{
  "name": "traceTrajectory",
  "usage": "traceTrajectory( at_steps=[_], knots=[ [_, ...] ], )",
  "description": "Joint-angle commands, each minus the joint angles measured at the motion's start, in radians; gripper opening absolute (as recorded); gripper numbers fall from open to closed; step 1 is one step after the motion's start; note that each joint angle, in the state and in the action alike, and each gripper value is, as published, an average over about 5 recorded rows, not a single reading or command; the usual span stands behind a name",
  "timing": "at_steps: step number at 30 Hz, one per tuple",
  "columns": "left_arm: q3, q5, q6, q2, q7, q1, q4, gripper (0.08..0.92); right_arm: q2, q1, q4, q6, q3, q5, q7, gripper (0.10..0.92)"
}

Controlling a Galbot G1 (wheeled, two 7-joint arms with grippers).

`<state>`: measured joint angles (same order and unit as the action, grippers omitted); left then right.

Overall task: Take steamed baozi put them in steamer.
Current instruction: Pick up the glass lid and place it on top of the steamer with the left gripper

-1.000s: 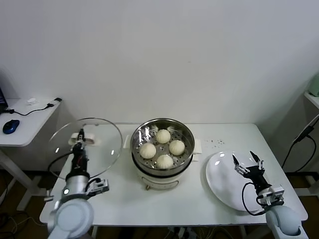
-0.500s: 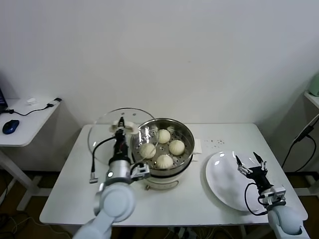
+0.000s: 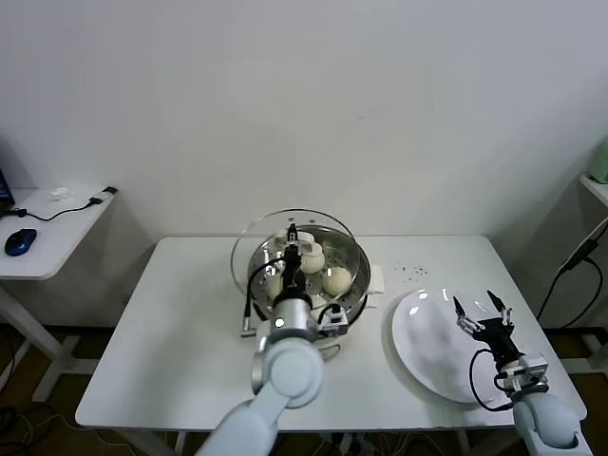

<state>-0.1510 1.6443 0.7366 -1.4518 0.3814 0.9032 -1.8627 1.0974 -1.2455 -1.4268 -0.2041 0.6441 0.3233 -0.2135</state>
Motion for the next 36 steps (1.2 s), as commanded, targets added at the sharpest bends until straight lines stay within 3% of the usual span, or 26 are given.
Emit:
traceTrajectory(
  at_steps=[1,36],
  knots=[
    [-0.04,0.016,0.049,-0.096,-0.023,-0.032,0.148,0.142,0.001,0.004,0.005,-0.002,0.001,-0.004,0.001,0.823],
    [-0.007,-0.009,0.049,-0.091,-0.078,-0.016,0.211,0.142,0.02,0.004,0.011,-0.011,0.011,-0.023,-0.006,0.823]
  ],
)
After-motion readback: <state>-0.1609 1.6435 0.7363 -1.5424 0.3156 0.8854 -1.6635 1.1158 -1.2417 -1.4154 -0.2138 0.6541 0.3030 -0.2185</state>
